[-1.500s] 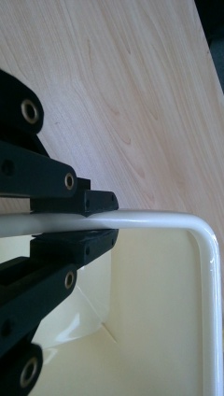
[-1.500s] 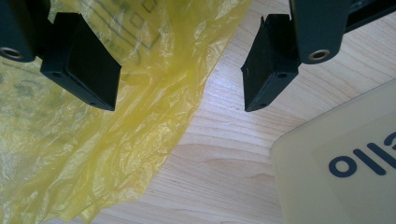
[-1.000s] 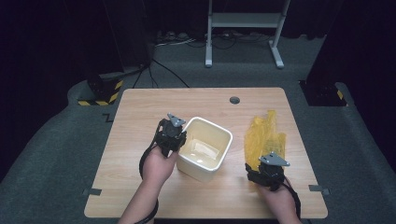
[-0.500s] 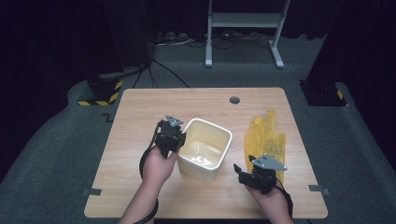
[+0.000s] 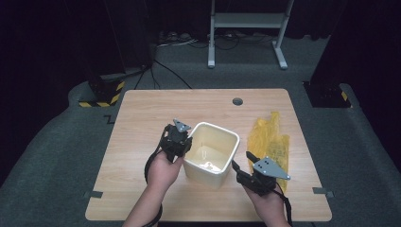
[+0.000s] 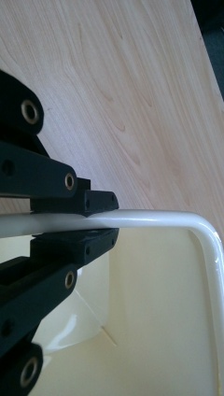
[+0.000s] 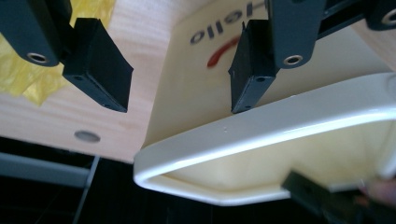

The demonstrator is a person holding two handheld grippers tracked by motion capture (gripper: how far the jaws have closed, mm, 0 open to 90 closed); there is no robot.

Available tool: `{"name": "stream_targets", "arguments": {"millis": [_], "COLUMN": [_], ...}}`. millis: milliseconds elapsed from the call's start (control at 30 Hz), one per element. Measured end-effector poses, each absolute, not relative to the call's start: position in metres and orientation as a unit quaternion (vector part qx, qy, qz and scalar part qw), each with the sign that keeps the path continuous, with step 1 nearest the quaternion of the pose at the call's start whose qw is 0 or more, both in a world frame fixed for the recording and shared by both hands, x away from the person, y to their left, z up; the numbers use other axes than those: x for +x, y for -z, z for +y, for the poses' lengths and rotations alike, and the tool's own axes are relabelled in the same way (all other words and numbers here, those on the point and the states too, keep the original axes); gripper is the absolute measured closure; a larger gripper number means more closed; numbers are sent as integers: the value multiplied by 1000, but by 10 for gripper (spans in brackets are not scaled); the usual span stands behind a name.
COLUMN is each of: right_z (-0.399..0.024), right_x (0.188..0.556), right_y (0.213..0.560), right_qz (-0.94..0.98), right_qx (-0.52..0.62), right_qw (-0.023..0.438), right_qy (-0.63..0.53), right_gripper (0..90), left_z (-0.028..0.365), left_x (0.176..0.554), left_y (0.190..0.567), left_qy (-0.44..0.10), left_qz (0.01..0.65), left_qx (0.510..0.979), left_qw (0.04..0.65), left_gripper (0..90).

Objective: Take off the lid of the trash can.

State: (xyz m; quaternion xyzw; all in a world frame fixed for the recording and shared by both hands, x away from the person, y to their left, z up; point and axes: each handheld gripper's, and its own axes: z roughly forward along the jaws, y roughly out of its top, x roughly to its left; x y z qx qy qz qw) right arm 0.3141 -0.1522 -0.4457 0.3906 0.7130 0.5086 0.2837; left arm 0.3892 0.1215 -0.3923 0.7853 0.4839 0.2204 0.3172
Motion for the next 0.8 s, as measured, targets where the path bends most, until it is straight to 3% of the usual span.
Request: {"name": "stream_targets", "arguments": {"millis": [800], "right_z": [-148], "right_x": [314], "right_y": [451], "right_qz": [729], "right_qx": [381], "right_qw": [300], "right_qy": [-483], "right_gripper": [356], "left_z": [125], "left_x": [382], "left_y": [385], "left_qy": [-233], "left_qz": [482], "left_qx": [769], "left_qw": [349], "left_gripper": [811]}}
